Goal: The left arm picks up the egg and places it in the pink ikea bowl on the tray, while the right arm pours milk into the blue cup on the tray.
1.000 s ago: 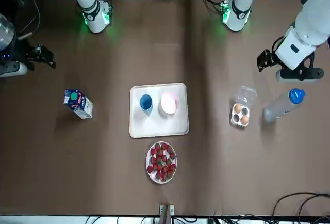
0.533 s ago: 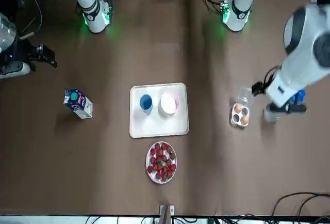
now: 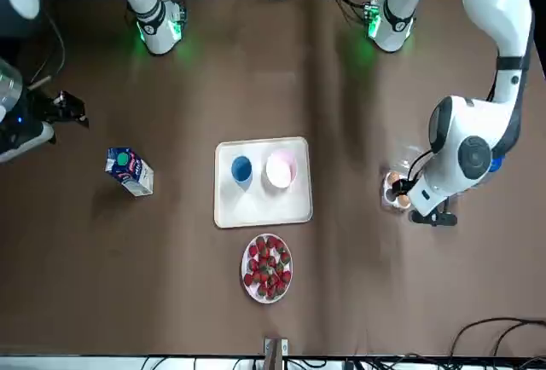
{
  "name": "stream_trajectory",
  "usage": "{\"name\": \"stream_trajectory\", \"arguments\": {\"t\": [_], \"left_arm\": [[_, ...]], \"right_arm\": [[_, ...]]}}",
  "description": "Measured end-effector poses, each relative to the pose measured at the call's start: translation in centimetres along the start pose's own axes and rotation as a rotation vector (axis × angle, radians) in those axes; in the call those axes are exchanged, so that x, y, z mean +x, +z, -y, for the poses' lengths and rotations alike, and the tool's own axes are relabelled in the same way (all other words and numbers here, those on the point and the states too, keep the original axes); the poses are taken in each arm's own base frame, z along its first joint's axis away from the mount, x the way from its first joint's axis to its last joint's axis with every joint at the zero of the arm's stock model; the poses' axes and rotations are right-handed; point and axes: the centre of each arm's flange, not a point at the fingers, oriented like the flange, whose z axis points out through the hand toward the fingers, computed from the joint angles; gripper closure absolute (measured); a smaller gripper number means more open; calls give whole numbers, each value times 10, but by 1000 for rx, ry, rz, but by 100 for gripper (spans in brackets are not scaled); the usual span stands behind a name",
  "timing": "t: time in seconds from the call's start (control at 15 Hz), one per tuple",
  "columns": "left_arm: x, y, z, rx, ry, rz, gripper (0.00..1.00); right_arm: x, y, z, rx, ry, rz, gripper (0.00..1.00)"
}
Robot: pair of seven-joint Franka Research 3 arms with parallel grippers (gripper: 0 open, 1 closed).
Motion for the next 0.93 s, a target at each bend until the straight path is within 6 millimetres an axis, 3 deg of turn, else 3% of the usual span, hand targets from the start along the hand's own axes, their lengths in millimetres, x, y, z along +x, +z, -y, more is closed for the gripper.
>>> {"name": "stream_trajectory", "arguments": {"t": [0.33, 0.67, 0.93], "left_arm": [[2, 45, 6, -18, 11, 8, 4], [6, 60, 7, -28, 7, -28, 10], [5, 71, 7, -30, 8, -23, 12]], "right_arm": [[-1, 44, -52, 135, -286, -59, 0], [-26, 97, -125, 303, -556, -246, 0], [-31, 143, -149, 400, -745, -383, 0]]}}
